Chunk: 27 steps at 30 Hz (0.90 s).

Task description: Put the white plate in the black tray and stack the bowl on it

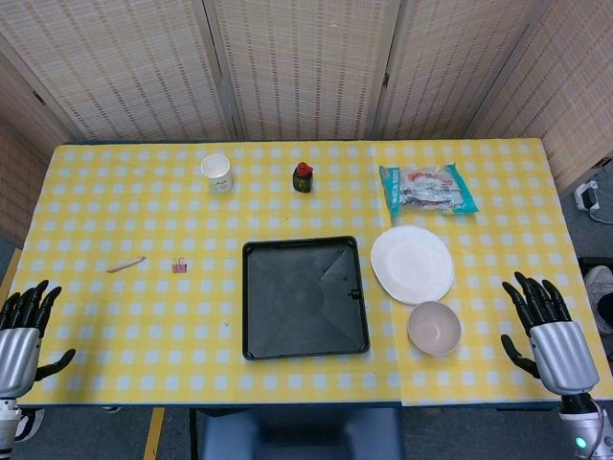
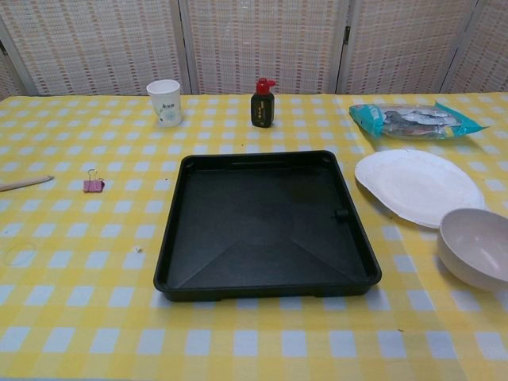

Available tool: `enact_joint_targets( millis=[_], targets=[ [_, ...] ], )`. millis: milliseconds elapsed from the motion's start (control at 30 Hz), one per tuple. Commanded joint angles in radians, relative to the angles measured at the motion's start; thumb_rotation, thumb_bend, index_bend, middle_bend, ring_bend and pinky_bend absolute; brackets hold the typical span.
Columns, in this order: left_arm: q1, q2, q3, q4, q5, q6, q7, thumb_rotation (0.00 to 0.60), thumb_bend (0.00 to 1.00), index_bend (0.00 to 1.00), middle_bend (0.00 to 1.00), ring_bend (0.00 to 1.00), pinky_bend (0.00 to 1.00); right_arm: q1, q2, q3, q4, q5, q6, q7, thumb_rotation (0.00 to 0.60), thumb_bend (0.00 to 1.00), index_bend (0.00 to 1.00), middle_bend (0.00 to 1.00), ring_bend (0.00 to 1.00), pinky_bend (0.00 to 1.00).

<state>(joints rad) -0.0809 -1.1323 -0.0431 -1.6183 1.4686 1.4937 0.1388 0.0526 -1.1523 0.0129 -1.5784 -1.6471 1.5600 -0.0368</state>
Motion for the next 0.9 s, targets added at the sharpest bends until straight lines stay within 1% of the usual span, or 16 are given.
enact_joint_targets(
  millis=[33, 233, 333, 367, 400, 433, 467, 500, 567, 633, 733, 767, 900],
  targets=[
    [-0.002, -0.002, -0.003, 0.004, -0.007, -0.007, 0.001, 0.6, 0.22, 0.0, 0.0, 0.0, 0.03, 0.004, -0.002, 0.002, 0.004, 0.008, -0.01, 0.0, 0.6, 0.41, 0.0, 0.0, 0.0, 0.0],
    [-0.01, -0.006, 0.0, 0.007, -0.009, -0.025, -0.002, 0.6, 0.22, 0.0, 0.0, 0.0, 0.03, 0.021, -0.005, -0.001, 0.01, 0.013, -0.049, -0.004, 0.6, 0.41, 0.0, 0.0, 0.0, 0.0],
    [-0.008, -0.002, 0.0, 0.007, -0.003, -0.018, -0.01, 0.6, 0.22, 0.0, 0.0, 0.0, 0.02, 0.048, 0.0, 0.004, 0.038, 0.029, -0.1, -0.02, 0.6, 0.41, 0.0, 0.0, 0.0, 0.0],
    [-0.007, 0.0, 0.0, 0.006, -0.003, -0.017, -0.015, 0.6, 0.22, 0.0, 0.0, 0.0, 0.02, 0.067, 0.0, 0.011, 0.062, 0.036, -0.129, -0.021, 0.6, 0.41, 0.01, 0.0, 0.0, 0.0],
    [-0.006, 0.001, 0.001, 0.006, -0.003, -0.017, -0.018, 0.6, 0.22, 0.0, 0.0, 0.0, 0.02, 0.083, -0.004, 0.018, 0.087, 0.042, -0.151, -0.013, 0.6, 0.41, 0.02, 0.0, 0.0, 0.0],
    [-0.005, 0.003, 0.001, 0.006, -0.002, -0.015, -0.019, 0.6, 0.22, 0.0, 0.0, 0.0, 0.02, 0.101, -0.01, 0.025, 0.114, 0.051, -0.177, 0.004, 0.6, 0.41, 0.07, 0.0, 0.0, 0.0],
    [-0.004, 0.004, 0.001, 0.006, -0.002, -0.014, -0.019, 0.6, 0.22, 0.0, 0.0, 0.0, 0.03, 0.119, -0.015, 0.029, 0.143, 0.059, -0.206, 0.024, 0.6, 0.41, 0.15, 0.0, 0.0, 0.0],
    [-0.003, 0.005, 0.002, 0.006, -0.001, -0.013, -0.02, 0.6, 0.22, 0.0, 0.0, 0.0, 0.03, 0.142, -0.026, 0.036, 0.185, 0.068, -0.241, 0.053, 0.6, 0.41, 0.2, 0.0, 0.0, 0.0],
    [-0.001, 0.009, 0.003, 0.001, 0.001, -0.01, -0.025, 0.6, 0.22, 0.0, 0.0, 0.0, 0.02, 0.177, -0.06, 0.046, 0.272, 0.068, -0.276, 0.103, 0.6, 0.41, 0.31, 0.0, 0.0, 0.0],
    [0.0, 0.01, 0.002, 0.0, 0.002, -0.004, -0.022, 0.6, 0.22, 0.0, 0.0, 0.0, 0.02, 0.201, -0.099, 0.051, 0.353, 0.062, -0.289, 0.141, 0.6, 0.41, 0.38, 0.0, 0.0, 0.0],
    [-0.003, 0.006, 0.0, 0.001, -0.003, -0.012, -0.019, 0.6, 0.22, 0.0, 0.0, 0.0, 0.02, 0.236, -0.17, 0.049, 0.493, 0.045, -0.304, 0.197, 0.6, 0.41, 0.42, 0.0, 0.0, 0.0],
    [-0.005, 0.004, 0.0, 0.003, -0.006, -0.019, -0.018, 0.6, 0.22, 0.0, 0.0, 0.0, 0.02, 0.249, -0.2, 0.047, 0.55, 0.041, -0.313, 0.219, 0.6, 0.41, 0.43, 0.0, 0.0, 0.0],
    [-0.014, -0.003, 0.0, 0.011, -0.015, -0.04, -0.013, 0.6, 0.22, 0.0, 0.0, 0.0, 0.02, 0.286, -0.288, 0.036, 0.717, 0.026, -0.333, 0.294, 0.6, 0.41, 0.44, 0.0, 0.0, 0.0]
  ],
)
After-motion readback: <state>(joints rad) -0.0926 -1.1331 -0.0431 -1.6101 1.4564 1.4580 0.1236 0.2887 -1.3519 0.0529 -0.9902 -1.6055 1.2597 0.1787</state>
